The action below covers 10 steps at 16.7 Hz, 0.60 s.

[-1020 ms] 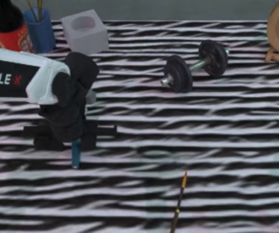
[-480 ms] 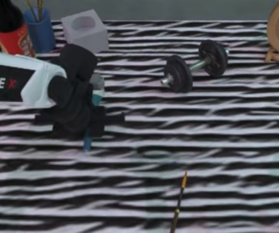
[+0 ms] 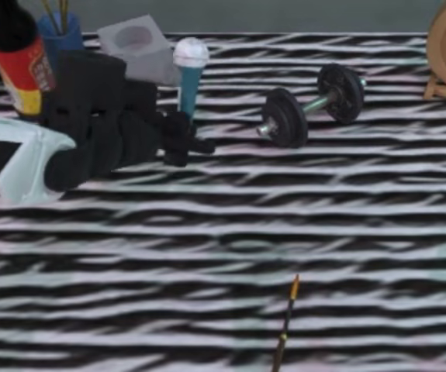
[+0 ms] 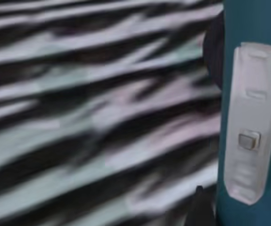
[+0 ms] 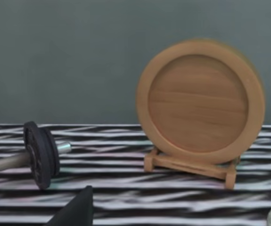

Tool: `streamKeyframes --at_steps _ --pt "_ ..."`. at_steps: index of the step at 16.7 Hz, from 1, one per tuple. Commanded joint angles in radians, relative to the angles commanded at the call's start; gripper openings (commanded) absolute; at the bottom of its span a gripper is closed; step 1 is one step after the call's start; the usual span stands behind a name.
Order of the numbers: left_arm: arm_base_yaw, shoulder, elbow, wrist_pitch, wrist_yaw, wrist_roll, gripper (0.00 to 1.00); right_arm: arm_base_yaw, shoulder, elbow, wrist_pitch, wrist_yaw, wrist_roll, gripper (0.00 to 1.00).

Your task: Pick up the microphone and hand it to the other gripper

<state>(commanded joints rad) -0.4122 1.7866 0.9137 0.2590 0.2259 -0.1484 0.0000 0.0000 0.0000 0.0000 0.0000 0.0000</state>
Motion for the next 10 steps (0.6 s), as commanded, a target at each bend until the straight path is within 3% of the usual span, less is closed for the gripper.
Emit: streamKeyframes --at_steps 5,10 --pt "0.014 -0.121 -0.110 0.398 0.125 0.107 0.00 0.000 0.000 0.000 0.000 0.000 0.000 1.00" --pt "0.024 -0.201 -0.161 0.565 0.186 0.165 0.00 0.000 0.000 0.000 0.000 0.000 0.000 1.00"
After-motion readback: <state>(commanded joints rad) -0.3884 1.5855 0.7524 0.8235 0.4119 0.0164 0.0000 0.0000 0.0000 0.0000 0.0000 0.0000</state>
